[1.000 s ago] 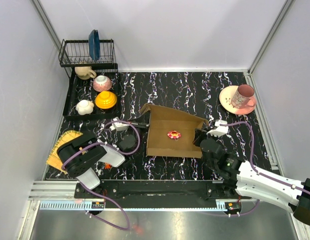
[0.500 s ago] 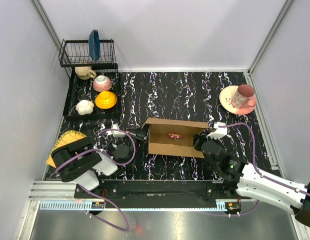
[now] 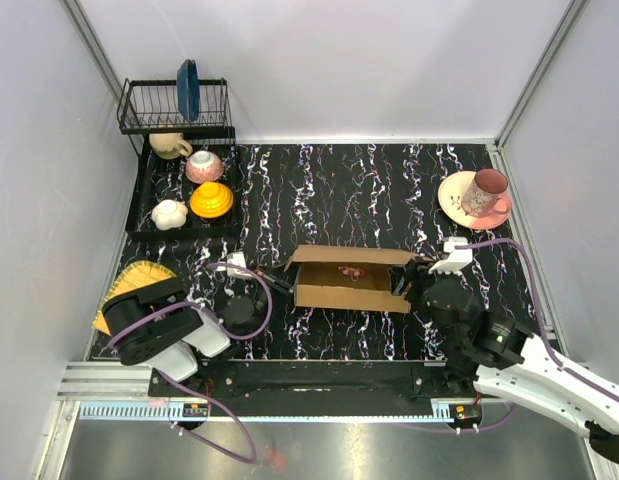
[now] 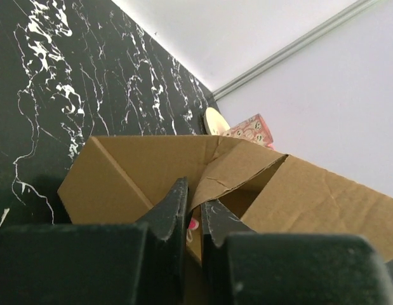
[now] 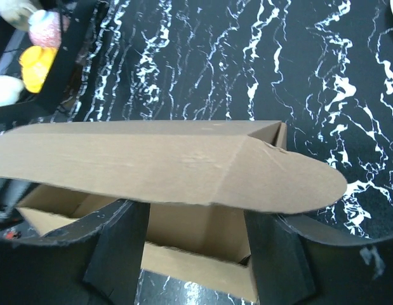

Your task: Fold the paper box

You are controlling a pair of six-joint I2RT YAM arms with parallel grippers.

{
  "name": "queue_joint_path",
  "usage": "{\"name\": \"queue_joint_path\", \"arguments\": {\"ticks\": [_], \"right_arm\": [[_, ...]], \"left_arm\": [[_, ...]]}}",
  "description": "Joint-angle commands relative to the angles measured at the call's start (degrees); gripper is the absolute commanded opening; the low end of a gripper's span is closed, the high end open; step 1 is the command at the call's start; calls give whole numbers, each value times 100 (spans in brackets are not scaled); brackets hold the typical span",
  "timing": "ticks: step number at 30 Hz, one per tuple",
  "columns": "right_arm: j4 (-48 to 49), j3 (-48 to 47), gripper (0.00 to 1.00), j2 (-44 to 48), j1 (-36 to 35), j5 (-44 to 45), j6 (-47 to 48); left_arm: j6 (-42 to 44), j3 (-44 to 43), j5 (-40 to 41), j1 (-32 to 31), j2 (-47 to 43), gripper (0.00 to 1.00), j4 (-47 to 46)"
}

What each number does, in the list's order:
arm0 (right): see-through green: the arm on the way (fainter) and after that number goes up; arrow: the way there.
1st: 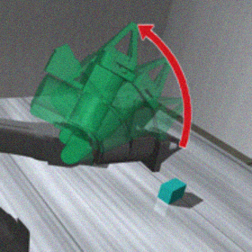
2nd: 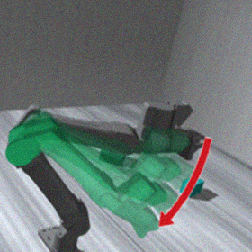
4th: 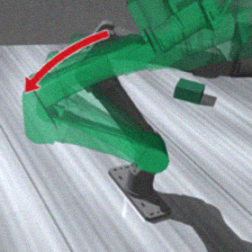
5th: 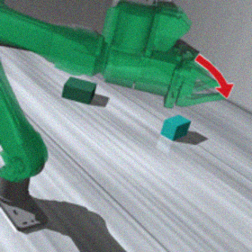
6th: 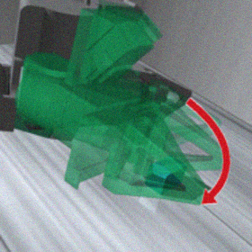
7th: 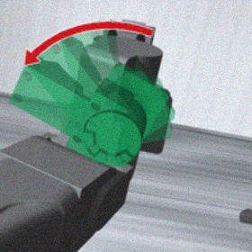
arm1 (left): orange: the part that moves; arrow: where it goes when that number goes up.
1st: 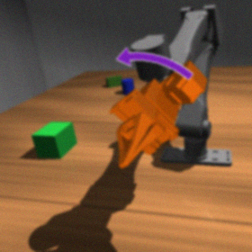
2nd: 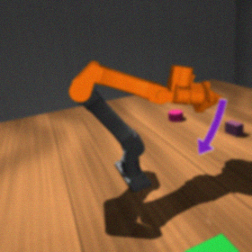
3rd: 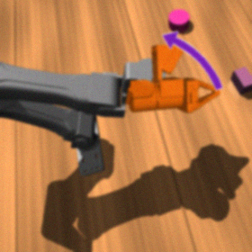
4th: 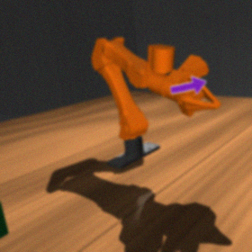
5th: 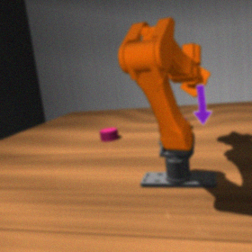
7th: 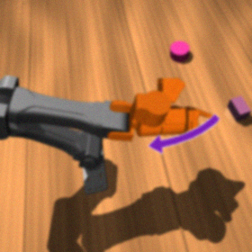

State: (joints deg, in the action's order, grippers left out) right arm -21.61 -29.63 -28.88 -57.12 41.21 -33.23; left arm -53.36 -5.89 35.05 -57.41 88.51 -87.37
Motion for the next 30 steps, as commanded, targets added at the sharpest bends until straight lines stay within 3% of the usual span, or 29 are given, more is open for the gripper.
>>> {"name": "queue_joint_path", "arguments": {"ticks": [1,7,10,16,24,26,28,30], "right_arm": [[-625,-570,66,304,-36,-394,449],[-723,-1001,68,1321,-36,-816,949],[-582,-1238,68,1508,-36,-764,1126],[-442,-1511,68,420,-36,-790,1337],[437,-1432,67,-994,-27,35,1855],[569,-1467,65,-1618,87,107,1865],[622,-1484,63,-2172,604,-487,1585],[789,-1380,60,-2437,1122,-1033,1382]], "left_arm": [[722,484,-174,-113,544,11,-808],[819,571,-103,-183,694,13,-808],[871,756,-103,-201,624,23,-808],[1170,940,-173,-253,237,29,-790],[952,1704,-192,-411,-649,31,-746],[960,1688,-340,-499,-1558,31,240],[968,1600,-218,-622,-2378,31,1182],[1126,1057,-95,-675,-3836,31,3586]]}}
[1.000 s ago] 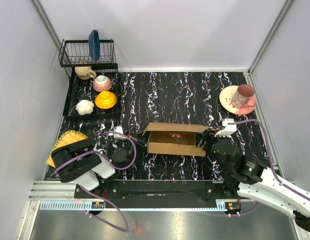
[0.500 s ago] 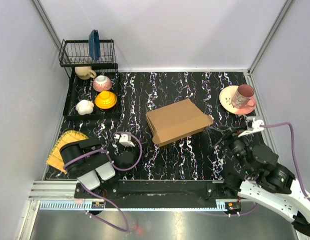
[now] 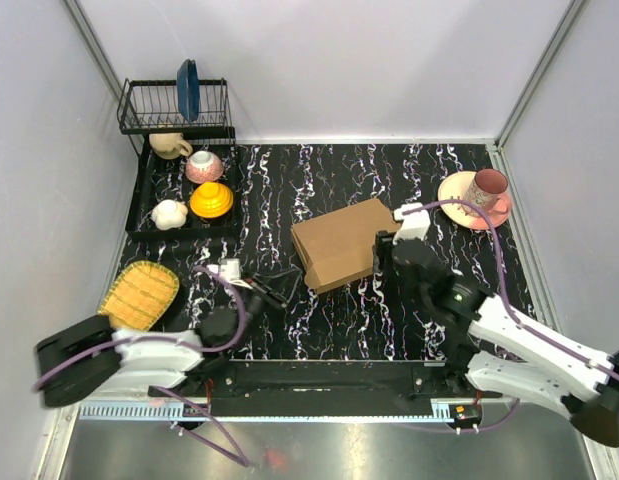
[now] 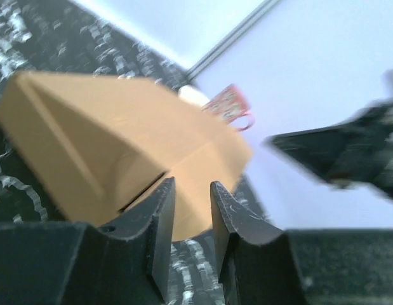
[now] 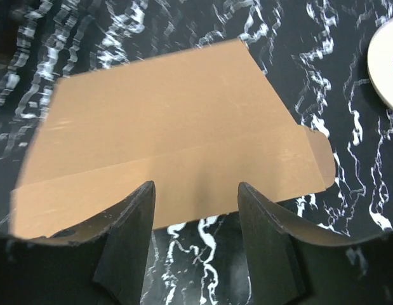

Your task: Fold the paper box

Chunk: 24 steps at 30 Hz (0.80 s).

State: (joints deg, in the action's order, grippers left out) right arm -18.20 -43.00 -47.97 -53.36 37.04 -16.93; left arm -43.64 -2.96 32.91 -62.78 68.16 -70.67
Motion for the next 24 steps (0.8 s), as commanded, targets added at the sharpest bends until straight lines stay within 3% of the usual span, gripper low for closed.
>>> {"name": "queue_joint_path", "arguments": {"ticks": [1,2,4,7,16,24], "right_arm": [[544,19,59,-704,1123,-880,-328],[745,133,56,-784,1222,-1178,-381],[922,196,52,-1091,1389,-1434,-355],[958,248,48,-1557,1425,-1620,-407],[1038,776,43,-2208,1469,-2068,-891],[791,618,43,-1727,1496,-2069,-909]], "left_arm": [[206,475,215,-155,-2241,31,2822],[476,107,477,-173,-2837,31,3745],[724,15,707,-164,-3464,31,3973],[857,-221,927,-164,-3644,32,4175],[690,-1460,673,-164,-1581,43,3904],[1121,-2331,911,221,-910,53,3666]]}}
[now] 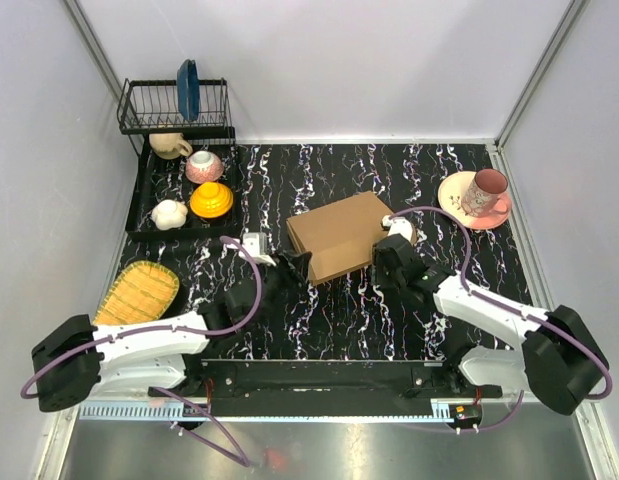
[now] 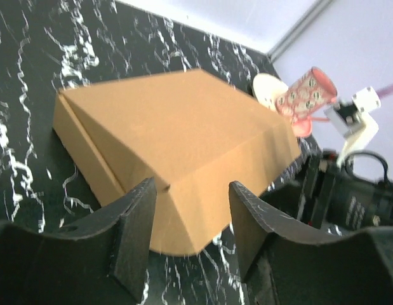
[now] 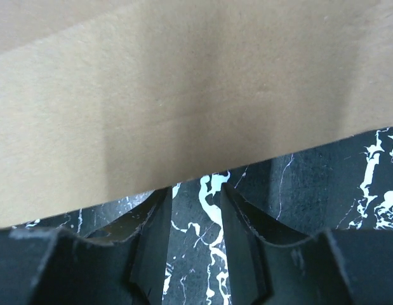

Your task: Fold the paper box

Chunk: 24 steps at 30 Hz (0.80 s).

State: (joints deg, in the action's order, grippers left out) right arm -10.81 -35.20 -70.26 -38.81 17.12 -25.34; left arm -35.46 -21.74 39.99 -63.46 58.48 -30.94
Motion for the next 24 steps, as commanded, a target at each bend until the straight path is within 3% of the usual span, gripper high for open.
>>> {"name": "queue_joint_path", "arguments": {"ticks": [1,6,11,17,24], "right_arm": [[9,-215,42,583,40,-139,2],[-150,-338,46,1607,40,-1024,161],[-272,-724,54,2780,40,-1028,302],[-581,-1726,57,1571,49,-166,715],[-194,-2105,57,84,364,-261,760]], "left_arm": [[294,-541,72,395,111,54,-360],[31,-963,-877,1238,706,56,-291],[338,-1921,-1686,1372,1542,58,193],[391,-2537,-2135,1372,2615,58,738],[-127,-2046,-2495,1372,3266,53,581]]}}
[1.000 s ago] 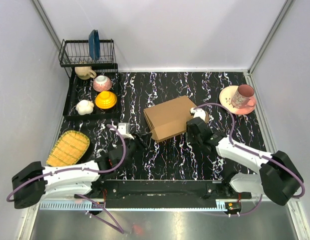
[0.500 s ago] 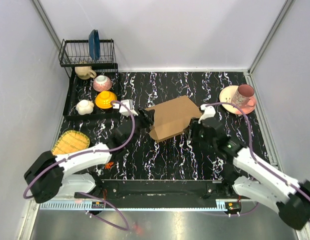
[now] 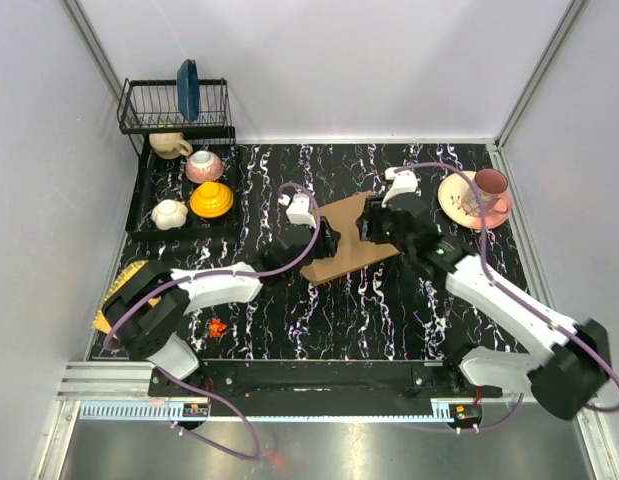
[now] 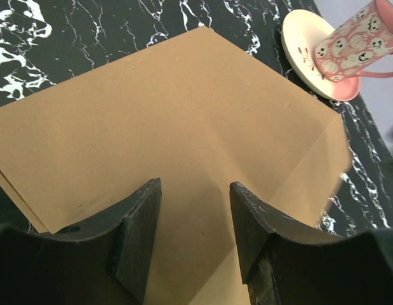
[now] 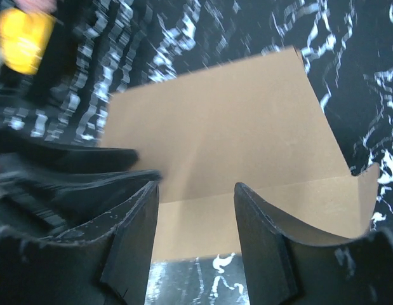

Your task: Fold the paper box

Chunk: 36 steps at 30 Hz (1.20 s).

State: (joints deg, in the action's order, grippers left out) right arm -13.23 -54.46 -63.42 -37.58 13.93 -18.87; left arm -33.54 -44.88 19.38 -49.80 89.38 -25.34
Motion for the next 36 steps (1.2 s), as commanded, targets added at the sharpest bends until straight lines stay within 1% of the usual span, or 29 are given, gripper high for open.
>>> {"name": "queue_joint_path", "arguments": {"ticks": [1,8,11,12,13,15,18,20,23,24,25,26,30,31,33,36], "right_arm": [[84,-145,57,-689,286,31,68],[348,295,57,-778,524,-66,-64],[348,348,57,-664,603,118,-90],[304,348,60,-646,647,292,-125],[278,348,61,-602,690,390,-160],[260,374,65,-488,997,478,-309],[286,331,68,-435,1498,356,-502],[278,278,69,-504,1657,312,-599],[330,155,69,-785,1956,111,-670],[348,68,69,-899,2070,23,-696],[357,23,68,-1161,2097,-48,-697],[391,-21,67,-1286,2115,-240,-723],[444,-214,65,-1866,2150,-505,-828],[445,-232,65,-2033,2159,-549,-846],[445,-241,65,-2157,2159,-646,-890],[480,-215,64,-2350,2150,-935,-916]], "left_arm": [[-407,339,-452,5,219,52,-66],[-689,867,-654,14,475,50,-655],[-768,1235,-462,14,116,52,-1226],[-777,1358,-270,23,-181,53,-1314],[-751,1386,-163,23,-324,54,-1272],[-689,1386,117,93,-762,56,-1105],[-689,1473,460,260,-1378,59,-850],[-741,1552,610,400,-1843,60,-771],[-830,1509,804,576,-2135,60,-262],[-838,1378,770,603,-2136,60,114],[-847,1334,735,621,-2110,60,239],[-856,1333,699,621,-2057,59,310],[-1268,1447,366,630,-1855,54,442],[-1330,1439,313,630,-1811,51,547],[-1514,1368,216,638,-1696,49,906],[-1699,1508,163,638,-1714,44,970]]}}
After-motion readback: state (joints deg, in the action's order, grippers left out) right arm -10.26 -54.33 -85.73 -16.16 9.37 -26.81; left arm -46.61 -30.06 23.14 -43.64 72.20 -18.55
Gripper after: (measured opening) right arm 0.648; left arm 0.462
